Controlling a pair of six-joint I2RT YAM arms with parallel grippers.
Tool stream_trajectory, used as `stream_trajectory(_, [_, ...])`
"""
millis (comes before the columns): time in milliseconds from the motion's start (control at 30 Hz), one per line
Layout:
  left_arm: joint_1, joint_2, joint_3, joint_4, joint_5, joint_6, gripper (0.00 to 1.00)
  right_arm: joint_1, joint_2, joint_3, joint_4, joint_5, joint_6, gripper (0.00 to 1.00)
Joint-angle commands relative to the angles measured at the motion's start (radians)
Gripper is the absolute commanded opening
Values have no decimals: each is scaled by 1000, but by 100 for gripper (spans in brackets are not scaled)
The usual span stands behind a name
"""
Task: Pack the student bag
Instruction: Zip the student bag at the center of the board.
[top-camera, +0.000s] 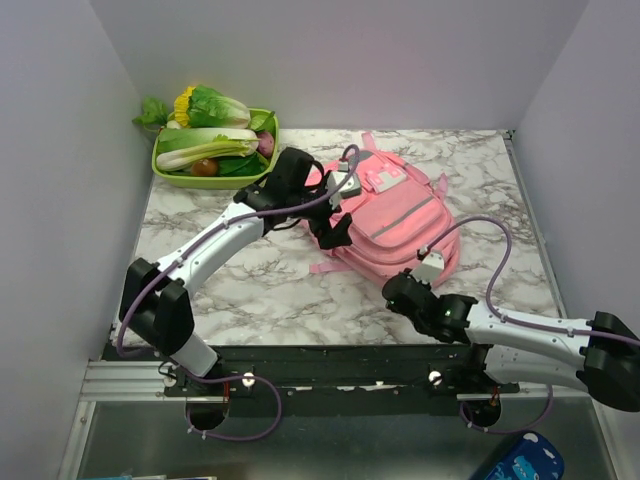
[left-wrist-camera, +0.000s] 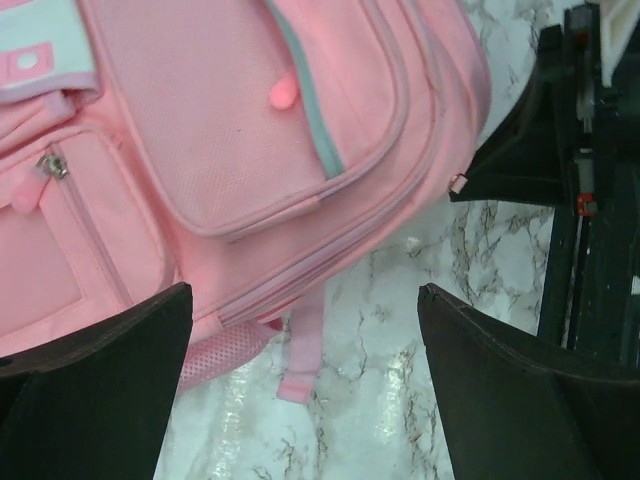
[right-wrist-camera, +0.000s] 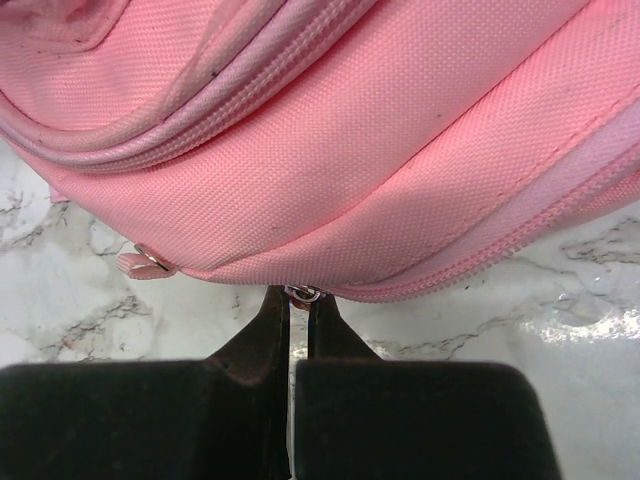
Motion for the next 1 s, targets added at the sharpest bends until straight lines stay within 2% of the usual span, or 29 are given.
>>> stream_trajectory(0, [-81,-41,-58,-75,4,298,99,11,-41,-25,30,-44,47,1])
stream_trajectory(200, [-216,-21,-179,12,-125,441,99,3,-52,-37,30,-95,76,1])
stream_trajectory(633, [-279,48,-190,203,-254,504,99,3,-147,-87,41,-137,111,1])
stream_trajectory(733, [-314,56,-215,213,-271,537,92,3,-138,-75,47,-135,104,1])
stream_trajectory(833, [-348,59,-250,238,-306,562,78,2,-120,-49,53,-137,85,1])
stream_trajectory(933, [-369,59,-267,255,-341,580,72,2,-106,-28,58,-143,69,1])
stream_trajectory(967, [-369,55,-270,256,-349,585,65,2,-104,-23,58,-143,64,1])
